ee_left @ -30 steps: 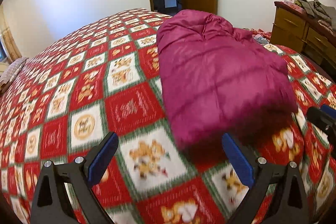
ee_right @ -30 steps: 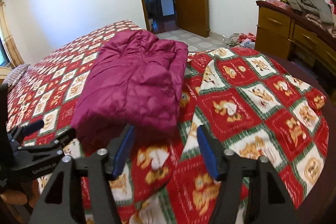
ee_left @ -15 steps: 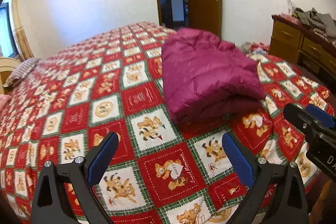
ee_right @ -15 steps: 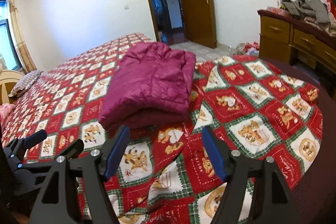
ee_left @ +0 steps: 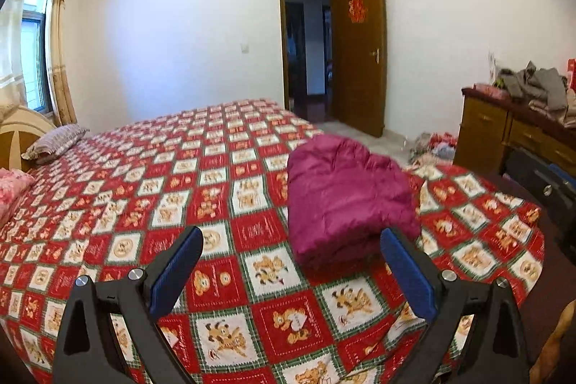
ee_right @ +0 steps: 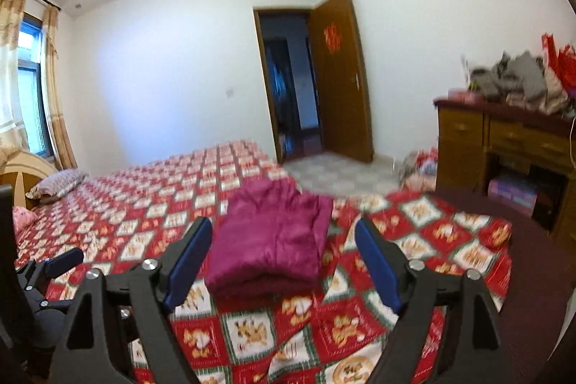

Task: Fold large clothes

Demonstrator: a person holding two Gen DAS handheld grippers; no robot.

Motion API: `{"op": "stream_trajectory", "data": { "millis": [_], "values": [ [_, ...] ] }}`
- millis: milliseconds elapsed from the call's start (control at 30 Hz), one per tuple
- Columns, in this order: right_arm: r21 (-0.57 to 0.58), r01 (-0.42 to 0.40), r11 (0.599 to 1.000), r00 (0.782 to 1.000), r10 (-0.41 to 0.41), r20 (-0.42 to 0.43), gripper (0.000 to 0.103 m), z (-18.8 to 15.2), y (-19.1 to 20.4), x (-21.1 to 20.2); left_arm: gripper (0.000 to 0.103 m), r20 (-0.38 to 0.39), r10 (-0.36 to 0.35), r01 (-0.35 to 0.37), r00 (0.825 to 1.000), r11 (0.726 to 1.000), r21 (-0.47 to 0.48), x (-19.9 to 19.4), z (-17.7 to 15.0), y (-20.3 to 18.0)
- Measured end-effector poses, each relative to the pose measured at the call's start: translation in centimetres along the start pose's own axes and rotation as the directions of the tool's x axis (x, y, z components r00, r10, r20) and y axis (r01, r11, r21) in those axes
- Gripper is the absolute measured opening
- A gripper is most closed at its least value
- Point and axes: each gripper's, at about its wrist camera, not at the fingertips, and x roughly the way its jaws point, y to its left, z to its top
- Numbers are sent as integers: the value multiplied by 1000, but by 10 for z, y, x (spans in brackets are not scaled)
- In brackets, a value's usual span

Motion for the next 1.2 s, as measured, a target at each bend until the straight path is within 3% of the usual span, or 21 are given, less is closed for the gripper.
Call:
{"op": "stream_trajectory", "data": {
  "millis": [200, 400, 867, 933, 1200],
  "values": [
    [-28, -1, 1000, 994, 5, 114, 88, 16, 7, -24, 100, 80, -9, 9, 997, 1000, -6, -26, 13, 1],
    [-26, -6, 1000, 986, 10, 167, 90, 19, 7, -31, 100, 170, 1, 2, 985, 1000, -20, -49, 21, 5],
    [-14, -9, 1000, 985, 11, 173, 91, 17, 5, -32, 100, 204, 4, 4, 979, 999, -40, -61, 26, 8],
    [-14, -6, 1000, 984, 9, 177, 96, 17, 6, -34, 100, 211, 5, 4, 978, 999, -45, -63, 26, 10],
    [-10, -10, 1000, 983, 11, 184, 97, 18, 4, -34, 100, 235, -1, 16, 972, 998, -59, -68, 28, 13]
  ]
}}
